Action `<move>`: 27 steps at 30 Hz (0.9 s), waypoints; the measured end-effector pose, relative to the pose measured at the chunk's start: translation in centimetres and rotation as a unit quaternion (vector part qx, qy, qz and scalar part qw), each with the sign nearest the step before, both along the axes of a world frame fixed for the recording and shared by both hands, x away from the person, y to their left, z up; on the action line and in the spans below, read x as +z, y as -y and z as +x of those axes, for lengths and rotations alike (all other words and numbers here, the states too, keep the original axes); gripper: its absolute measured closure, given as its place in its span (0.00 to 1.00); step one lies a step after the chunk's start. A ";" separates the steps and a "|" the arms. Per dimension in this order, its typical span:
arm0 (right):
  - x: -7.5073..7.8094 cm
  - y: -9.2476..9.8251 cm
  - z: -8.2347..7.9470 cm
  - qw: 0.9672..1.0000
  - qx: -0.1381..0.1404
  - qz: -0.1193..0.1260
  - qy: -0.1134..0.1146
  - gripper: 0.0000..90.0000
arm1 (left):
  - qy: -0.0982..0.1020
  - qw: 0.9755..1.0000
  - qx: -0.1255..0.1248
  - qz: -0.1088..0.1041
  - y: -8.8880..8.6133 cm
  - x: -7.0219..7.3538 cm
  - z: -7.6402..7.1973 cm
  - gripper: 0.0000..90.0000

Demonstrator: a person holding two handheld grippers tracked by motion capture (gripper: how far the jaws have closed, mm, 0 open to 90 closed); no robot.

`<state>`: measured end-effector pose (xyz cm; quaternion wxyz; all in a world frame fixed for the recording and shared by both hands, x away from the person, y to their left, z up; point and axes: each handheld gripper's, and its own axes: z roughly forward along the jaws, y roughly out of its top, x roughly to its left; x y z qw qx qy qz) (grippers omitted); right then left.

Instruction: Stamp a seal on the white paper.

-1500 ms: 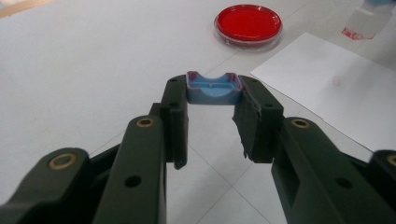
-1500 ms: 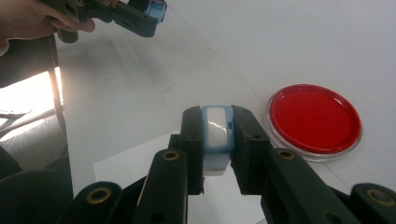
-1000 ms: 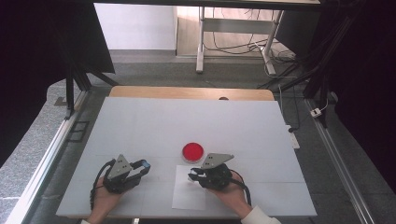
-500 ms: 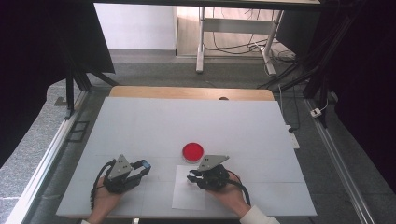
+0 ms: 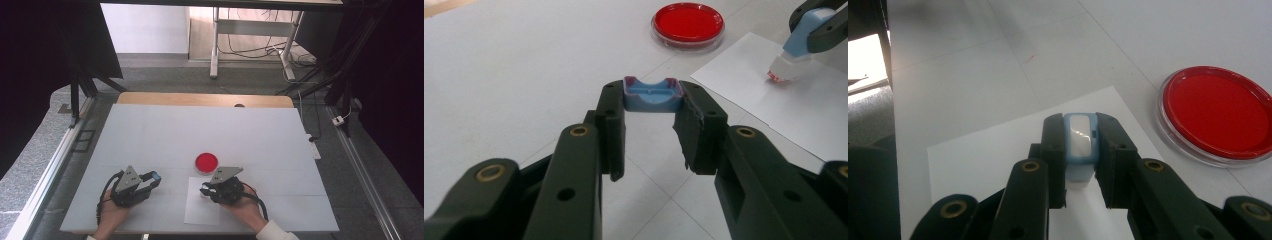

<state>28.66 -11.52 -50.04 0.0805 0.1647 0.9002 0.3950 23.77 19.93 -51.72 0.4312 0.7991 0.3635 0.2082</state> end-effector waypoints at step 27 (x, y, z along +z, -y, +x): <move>-0.4 -0.4 0.0 1.000 0.008 -0.016 0.014 0.84 | -0.002 1.000 -0.002 0.002 0.0 -0.1 0.0 0.72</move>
